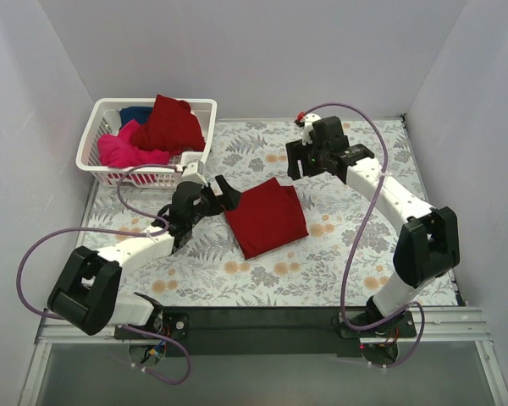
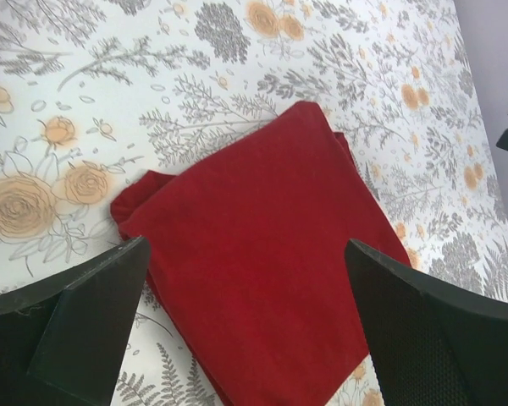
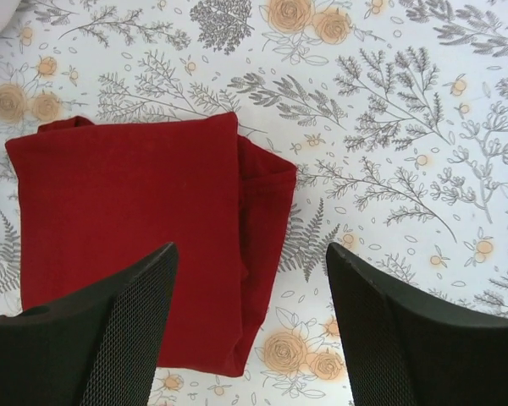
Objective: Fold and stack the t-shirts
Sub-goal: Fold the tshirt, then neatly place the folded tshirt to the corner
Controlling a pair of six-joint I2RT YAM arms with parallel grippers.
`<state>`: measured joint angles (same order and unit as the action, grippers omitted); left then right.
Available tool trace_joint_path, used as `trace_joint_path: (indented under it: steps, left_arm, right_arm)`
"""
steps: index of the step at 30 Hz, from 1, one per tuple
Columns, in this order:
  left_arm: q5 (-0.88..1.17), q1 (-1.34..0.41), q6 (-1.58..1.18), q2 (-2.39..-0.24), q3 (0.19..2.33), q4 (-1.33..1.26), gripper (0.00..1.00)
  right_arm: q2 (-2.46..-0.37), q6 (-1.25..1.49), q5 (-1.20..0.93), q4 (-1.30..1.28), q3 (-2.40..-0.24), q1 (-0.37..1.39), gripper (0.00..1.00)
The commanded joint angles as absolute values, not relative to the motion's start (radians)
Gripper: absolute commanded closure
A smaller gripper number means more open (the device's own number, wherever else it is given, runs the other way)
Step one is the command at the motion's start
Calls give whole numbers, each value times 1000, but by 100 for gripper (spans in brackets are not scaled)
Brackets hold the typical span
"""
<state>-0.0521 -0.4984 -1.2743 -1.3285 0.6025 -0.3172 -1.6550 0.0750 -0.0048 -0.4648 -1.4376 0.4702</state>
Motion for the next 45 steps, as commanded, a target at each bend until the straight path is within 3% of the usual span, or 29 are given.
trace_joint_path:
  steps: [1, 6, 12, 29, 41, 45]
  left_arm:
    - [27, -494, -1307, -1333, 574, -316, 9]
    - [61, -494, -1338, -1361, 520, -331, 10]
    - [126, -494, -1348, -1443, 502, -383, 12]
    - [198, -508, -1359, -1638, 505, -503, 15]
    - [206, -526, -1362, -1675, 512, -515, 16]
    - [209, -528, -1365, -1677, 508, -523, 16]
  right_arm:
    - [-1638, 80, -174, -373, -1347, 405, 36]
    - [-1644, 98, -484, -238, -1217, 307, 36]
    - [-1744, 109, -678, -160, -1167, 264, 36]
    - [-1888, 127, -767, -77, -1045, 252, 34]
    - [-1914, 176, -746, -9, -1026, 354, 31]
    - [-1922, 189, -718, -9, -1035, 379, 40]
